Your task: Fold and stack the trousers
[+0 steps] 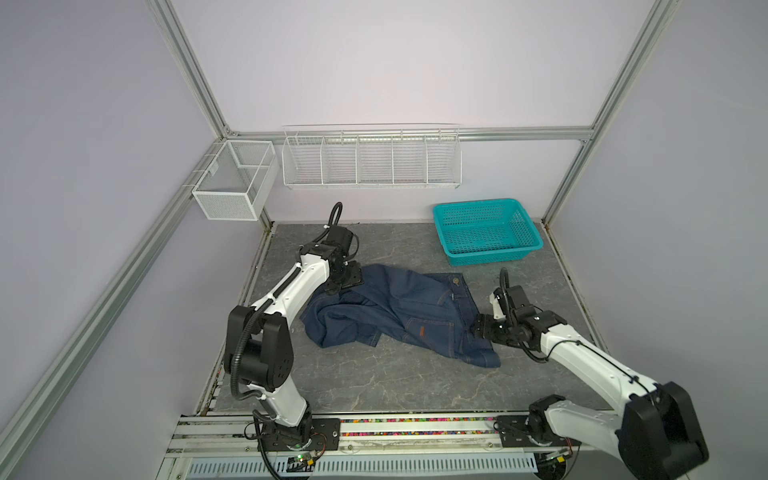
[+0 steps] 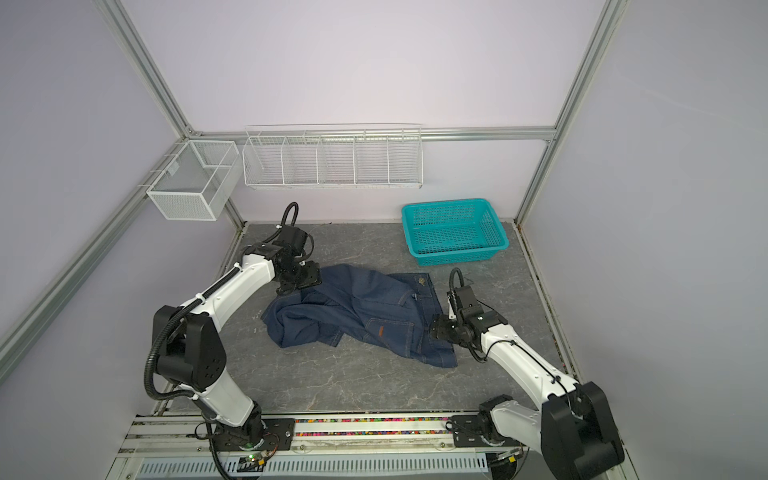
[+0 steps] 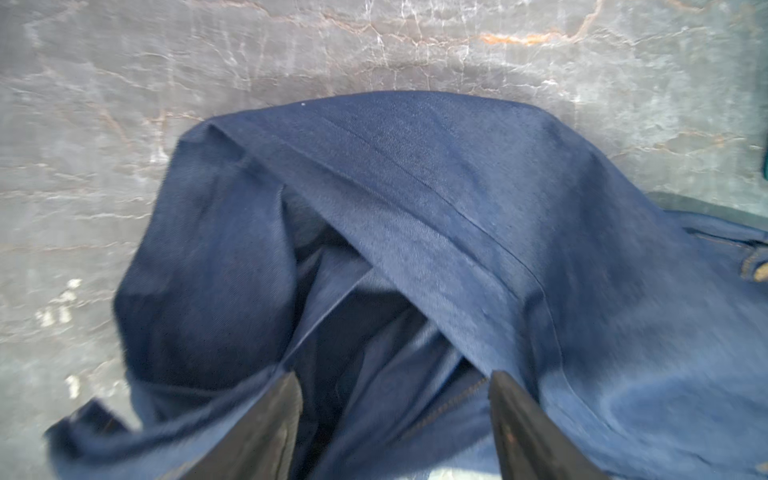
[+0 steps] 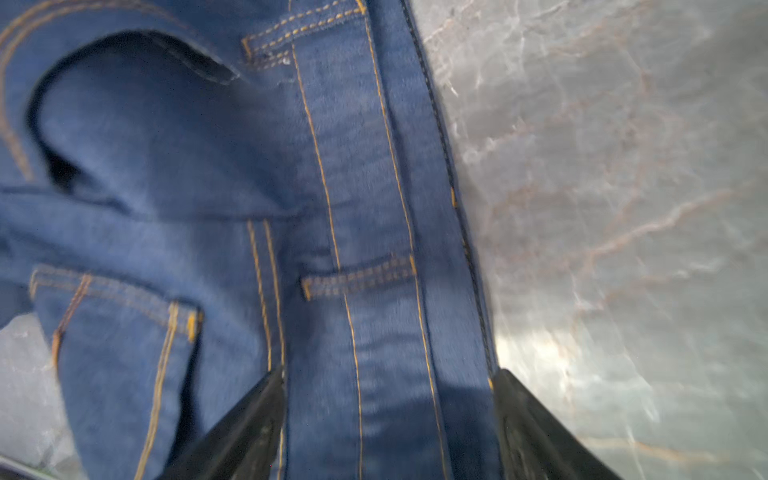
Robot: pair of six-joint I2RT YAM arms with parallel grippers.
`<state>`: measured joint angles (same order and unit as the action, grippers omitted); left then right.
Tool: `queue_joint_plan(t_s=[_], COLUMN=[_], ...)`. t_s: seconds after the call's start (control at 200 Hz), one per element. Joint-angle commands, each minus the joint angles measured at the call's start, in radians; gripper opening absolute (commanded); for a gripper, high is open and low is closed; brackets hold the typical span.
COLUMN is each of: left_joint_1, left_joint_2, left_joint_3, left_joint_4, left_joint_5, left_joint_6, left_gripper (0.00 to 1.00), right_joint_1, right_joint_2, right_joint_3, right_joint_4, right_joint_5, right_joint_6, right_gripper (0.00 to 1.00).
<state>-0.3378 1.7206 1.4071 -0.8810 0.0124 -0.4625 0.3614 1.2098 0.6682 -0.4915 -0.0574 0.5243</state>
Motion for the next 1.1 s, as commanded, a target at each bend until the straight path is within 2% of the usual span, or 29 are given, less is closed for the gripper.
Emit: queue_joint_plan(t_s=[0.0,0.2,0.355,0.545,0.61,0.8,0.93,1.099], left_joint_1=[0.002,0.002,0.002,0.002,0.005,0.034,0.042,0.044], left_joint_2=[0.058,0.124,0.152,0.169,0.179,0.186,0.192,0.213], left_joint_3=[0.051,0.08,0.057,0.083,0.09,0.1,0.109,0.105], left_joint_4=[0.027,0.062,0.109,0.096,0.083,0.076,0.064,0.066], left_joint_5=[-0.022,-0.053,-0.026,-0.062,-0.083,-0.099,-0.104,-0.08], left_joint_6=[0.002,-0.009,-0.032,-0.022,-0.006,0.016,0.03,0.036], left_gripper=[0.72,0.72,0.73,0.73,0.73,0.73,0.73,0.73], right_joint_1=[-0.007,-0.017,-0.017,-0.015,-0.013,-0.001,0.007,0.013], right_joint_2=[0.105,0.295,0.427,0.519,0.543,0.559,0.521,0.481], right_joint_3=[0.048,0.14,0.198,0.28,0.293,0.321,0.324,0.32], right_joint_4=[0.144,0.217,0.263,0.222,0.213,0.202,0.227,0.296], right_joint_5=[-0.034,-0.045,-0.112,-0.084,-0.078,-0.084,-0.121,-0.221], right_joint_6=[-0.002,-0.075,-0.097,-0.183,-0.204,-0.25,-0.257,-0.205], right_gripper=[0.76,0.75,0.76,0.75,0.69,0.41,0.38,0.35])
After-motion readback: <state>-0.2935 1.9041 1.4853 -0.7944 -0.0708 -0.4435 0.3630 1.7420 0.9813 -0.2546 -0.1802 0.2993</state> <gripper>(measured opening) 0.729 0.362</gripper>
